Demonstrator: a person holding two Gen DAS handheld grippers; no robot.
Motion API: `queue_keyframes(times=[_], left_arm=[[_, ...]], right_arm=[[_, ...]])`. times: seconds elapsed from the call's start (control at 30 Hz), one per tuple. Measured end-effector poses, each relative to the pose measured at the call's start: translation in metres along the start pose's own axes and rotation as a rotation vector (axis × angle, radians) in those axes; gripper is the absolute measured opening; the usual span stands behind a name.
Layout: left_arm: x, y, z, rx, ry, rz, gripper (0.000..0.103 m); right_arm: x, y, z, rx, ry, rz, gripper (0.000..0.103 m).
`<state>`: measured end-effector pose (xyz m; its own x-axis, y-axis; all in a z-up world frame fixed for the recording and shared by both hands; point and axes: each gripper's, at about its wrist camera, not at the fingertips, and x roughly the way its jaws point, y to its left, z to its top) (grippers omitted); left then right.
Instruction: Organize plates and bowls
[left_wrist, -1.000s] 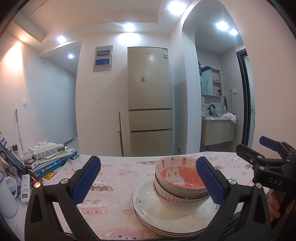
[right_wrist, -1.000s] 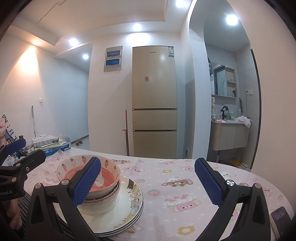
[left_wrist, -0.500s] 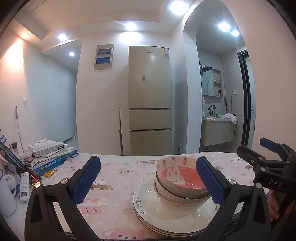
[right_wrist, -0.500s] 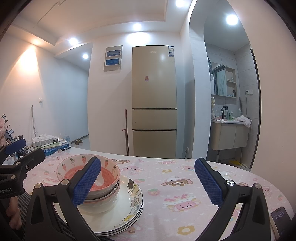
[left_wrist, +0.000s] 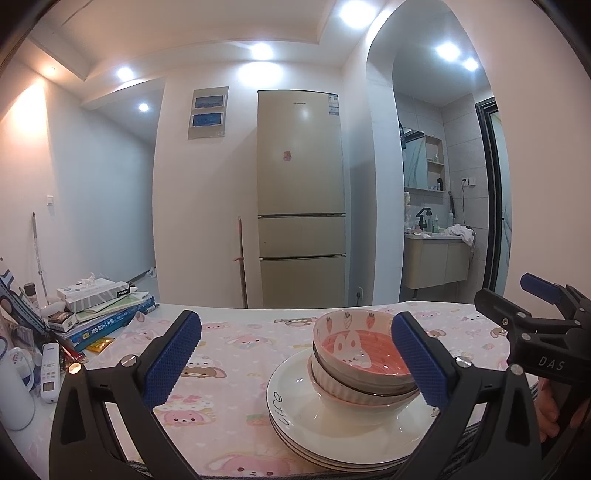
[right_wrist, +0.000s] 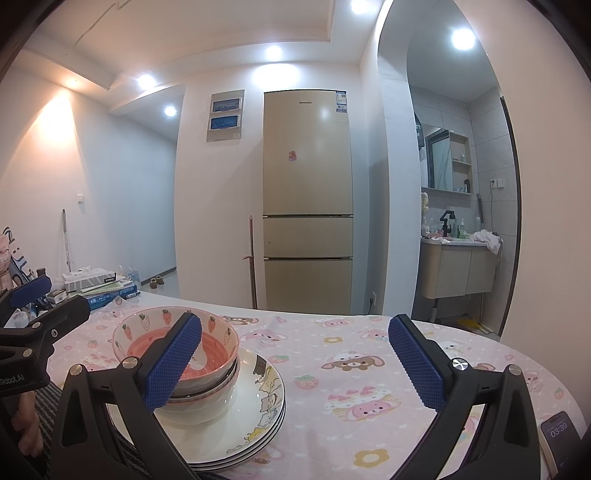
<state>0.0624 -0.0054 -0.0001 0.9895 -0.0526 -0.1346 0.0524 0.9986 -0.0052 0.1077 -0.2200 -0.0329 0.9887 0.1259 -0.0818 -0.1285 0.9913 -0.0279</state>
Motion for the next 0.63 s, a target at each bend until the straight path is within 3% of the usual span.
queue_keyframes(times=[0.63], left_arm=[[0.0014,-0.0009,-0.0011,0.007,-0.006,0.003,0.103]], right_arm=[[-0.0003,-0.0004,0.0010,0.000,0.003,0.001,0.103]])
